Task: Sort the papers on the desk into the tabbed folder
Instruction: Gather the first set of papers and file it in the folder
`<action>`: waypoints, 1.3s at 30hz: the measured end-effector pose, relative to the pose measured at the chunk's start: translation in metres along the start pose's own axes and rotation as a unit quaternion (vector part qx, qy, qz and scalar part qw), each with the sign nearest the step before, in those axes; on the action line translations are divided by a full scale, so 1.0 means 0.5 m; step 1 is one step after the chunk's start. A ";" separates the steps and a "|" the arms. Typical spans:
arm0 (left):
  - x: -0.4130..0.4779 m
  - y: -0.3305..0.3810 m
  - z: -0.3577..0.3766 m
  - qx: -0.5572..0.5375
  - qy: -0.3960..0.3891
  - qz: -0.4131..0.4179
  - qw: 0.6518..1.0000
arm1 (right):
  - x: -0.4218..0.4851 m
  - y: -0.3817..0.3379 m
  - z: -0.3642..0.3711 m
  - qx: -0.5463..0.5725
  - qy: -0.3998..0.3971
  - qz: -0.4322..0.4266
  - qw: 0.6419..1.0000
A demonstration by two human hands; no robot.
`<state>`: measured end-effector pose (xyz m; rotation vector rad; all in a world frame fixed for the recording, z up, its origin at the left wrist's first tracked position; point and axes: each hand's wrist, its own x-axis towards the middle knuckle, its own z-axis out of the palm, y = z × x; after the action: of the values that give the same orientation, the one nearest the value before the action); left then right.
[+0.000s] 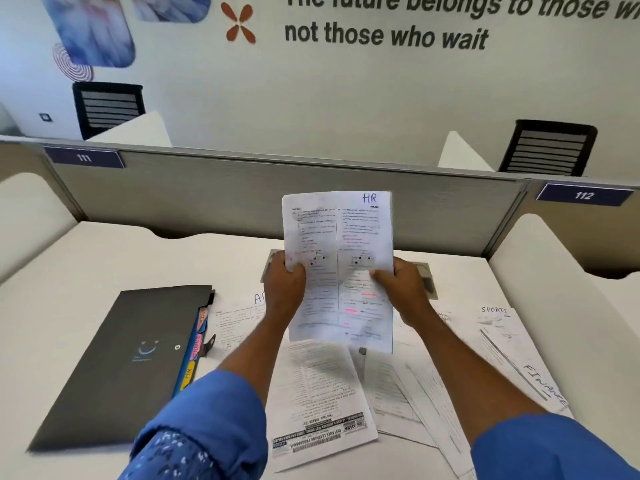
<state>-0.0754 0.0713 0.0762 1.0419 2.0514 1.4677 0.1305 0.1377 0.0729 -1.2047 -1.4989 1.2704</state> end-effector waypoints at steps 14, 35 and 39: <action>0.032 -0.149 -0.247 -0.004 -0.091 -0.093 0.992 | -0.121 0.070 0.237 0.079 -0.144 0.171 0.972; -0.017 -0.406 -0.403 0.440 -0.226 -0.023 0.869 | -0.203 0.162 0.359 0.028 -0.120 0.220 0.968; -0.016 -0.427 -0.394 0.444 -0.230 -0.015 0.866 | -0.204 0.176 0.366 0.041 -0.136 0.218 0.966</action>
<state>-0.2787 -0.0930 -0.0514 1.4757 2.3323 0.1141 -0.0103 0.0025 -0.0441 -1.3974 -1.3938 1.8351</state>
